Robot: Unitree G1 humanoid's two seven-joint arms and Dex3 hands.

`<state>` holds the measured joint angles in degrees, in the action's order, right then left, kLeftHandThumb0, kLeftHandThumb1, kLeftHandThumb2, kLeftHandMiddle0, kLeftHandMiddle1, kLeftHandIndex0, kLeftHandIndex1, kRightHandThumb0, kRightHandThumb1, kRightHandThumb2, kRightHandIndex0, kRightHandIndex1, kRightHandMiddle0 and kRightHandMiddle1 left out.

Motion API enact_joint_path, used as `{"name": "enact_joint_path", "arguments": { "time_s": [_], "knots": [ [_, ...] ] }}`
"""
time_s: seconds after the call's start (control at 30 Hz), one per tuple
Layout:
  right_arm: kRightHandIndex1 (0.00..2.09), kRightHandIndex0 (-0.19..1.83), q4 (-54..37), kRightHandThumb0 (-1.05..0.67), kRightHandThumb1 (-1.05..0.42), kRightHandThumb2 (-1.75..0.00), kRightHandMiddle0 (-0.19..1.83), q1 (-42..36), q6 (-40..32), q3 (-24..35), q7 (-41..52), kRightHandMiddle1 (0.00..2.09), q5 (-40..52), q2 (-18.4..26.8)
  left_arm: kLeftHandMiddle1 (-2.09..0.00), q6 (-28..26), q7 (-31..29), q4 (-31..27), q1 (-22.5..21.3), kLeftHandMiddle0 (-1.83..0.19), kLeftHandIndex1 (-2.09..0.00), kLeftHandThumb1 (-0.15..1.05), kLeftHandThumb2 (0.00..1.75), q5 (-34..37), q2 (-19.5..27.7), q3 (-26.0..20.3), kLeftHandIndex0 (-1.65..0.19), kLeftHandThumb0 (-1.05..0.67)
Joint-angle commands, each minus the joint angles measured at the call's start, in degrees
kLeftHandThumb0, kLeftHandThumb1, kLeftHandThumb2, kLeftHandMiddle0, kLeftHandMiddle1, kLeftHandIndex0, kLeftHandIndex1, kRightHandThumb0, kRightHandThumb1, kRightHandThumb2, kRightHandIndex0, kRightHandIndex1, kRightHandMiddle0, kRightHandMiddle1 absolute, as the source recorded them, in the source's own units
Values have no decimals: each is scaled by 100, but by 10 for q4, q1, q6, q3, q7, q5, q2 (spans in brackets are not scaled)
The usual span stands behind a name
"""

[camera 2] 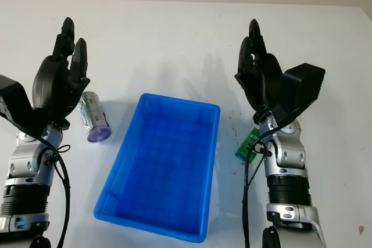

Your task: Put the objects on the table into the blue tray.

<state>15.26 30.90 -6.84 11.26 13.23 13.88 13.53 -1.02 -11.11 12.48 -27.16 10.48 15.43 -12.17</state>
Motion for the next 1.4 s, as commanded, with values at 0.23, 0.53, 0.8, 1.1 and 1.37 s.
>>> {"name": "enact_joint_path", "arguments": {
  "time_s": [0.23,0.53,0.8,1.1,1.37],
  "knots": [
    [0,-19,-26,-69,-105,-50,-19,20,2,21,83,0,33,63,0,18,-3,7,-13,19,0,105,62,2,3,-3,19,-69],
    [14,8,-82,-62,-101,-11,4,18,21,2,134,15,-55,195,0,21,-1,5,-12,19,0,105,63,1,4,-3,19,-69],
    [19,40,-110,-50,-77,-4,40,-8,144,-24,182,16,-190,337,0,20,-5,6,-11,19,0,105,62,3,8,-5,19,-69],
    [11,41,-135,-34,-76,-5,42,-89,324,-47,197,8,-346,471,0,25,-13,21,-19,19,0,105,63,3,13,-3,19,-69],
    [8,42,-113,-26,-83,-7,44,-129,407,-56,177,6,-394,497,0,34,-20,31,-25,19,0,105,63,4,14,-4,19,-69]
  ]
}}
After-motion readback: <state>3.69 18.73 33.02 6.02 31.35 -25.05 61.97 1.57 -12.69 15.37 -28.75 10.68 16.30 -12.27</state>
